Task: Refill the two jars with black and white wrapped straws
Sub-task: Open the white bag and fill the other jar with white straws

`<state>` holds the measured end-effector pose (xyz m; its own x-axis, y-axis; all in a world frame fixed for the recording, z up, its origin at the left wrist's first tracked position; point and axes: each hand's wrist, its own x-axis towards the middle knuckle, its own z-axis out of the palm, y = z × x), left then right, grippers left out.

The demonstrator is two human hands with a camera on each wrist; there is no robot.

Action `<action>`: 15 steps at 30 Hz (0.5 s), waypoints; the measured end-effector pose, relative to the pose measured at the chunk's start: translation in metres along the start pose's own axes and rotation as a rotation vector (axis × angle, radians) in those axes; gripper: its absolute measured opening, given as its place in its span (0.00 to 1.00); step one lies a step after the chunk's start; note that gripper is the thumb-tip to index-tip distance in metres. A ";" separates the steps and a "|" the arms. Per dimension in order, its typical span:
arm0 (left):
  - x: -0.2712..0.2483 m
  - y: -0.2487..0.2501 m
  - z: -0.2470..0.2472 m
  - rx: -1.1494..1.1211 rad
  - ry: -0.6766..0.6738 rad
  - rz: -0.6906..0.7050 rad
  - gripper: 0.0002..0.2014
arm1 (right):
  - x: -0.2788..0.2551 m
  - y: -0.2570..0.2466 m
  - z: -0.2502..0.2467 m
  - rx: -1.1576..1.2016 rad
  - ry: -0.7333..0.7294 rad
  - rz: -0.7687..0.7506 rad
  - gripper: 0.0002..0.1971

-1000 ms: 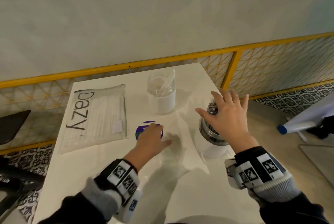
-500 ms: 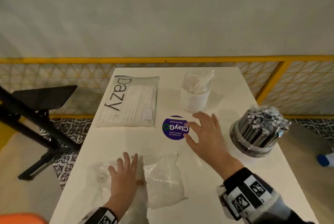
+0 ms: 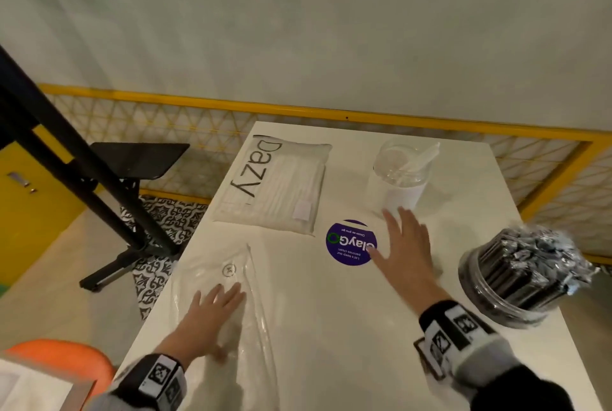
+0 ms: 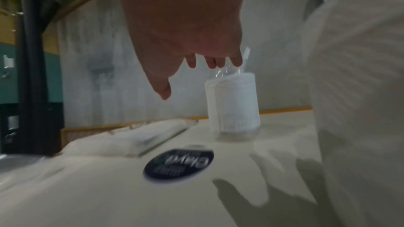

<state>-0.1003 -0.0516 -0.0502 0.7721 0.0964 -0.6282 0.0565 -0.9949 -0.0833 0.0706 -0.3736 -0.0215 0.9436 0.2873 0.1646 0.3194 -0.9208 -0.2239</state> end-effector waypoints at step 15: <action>0.084 -0.052 -0.109 -0.607 0.739 0.061 0.16 | 0.112 0.010 -0.026 -0.155 0.036 0.139 0.16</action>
<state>0.0303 0.0048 -0.0140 0.9771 0.2079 0.0464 0.1609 -0.8631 0.4787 0.1773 -0.3573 0.0197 0.9730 0.1480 0.1773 0.1668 -0.9813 -0.0965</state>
